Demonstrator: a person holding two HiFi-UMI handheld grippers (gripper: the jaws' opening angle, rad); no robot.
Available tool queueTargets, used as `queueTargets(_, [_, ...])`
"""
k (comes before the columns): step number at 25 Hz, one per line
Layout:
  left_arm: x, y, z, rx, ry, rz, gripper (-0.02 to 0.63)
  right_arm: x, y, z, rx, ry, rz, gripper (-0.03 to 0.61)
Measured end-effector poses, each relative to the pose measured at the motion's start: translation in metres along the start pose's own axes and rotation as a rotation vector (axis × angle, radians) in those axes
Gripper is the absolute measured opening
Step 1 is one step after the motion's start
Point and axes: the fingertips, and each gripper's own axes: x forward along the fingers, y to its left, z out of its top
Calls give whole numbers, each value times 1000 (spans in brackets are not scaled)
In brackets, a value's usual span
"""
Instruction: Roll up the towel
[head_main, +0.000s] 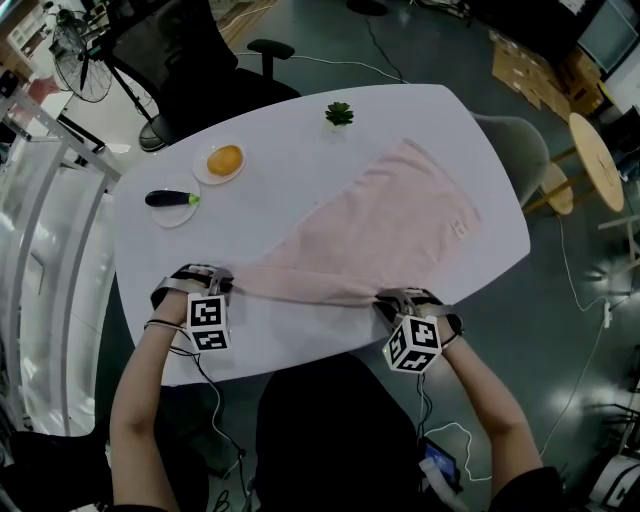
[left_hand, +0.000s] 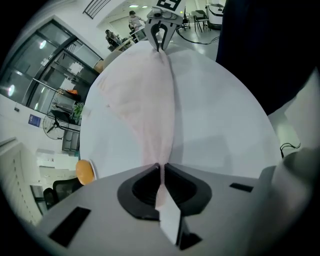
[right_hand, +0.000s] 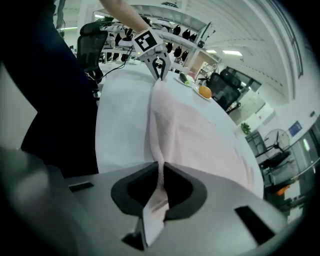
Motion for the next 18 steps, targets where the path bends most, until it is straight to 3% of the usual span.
queueTargets(9, [-24, -22, -3, 11, 23, 12, 32, -38, 11, 14, -49, -71, -13, 29])
queueTargets(18, [-38, -101, 0, -28, 12, -65, 32, -42, 82, 8, -61, -88, 119, 29])
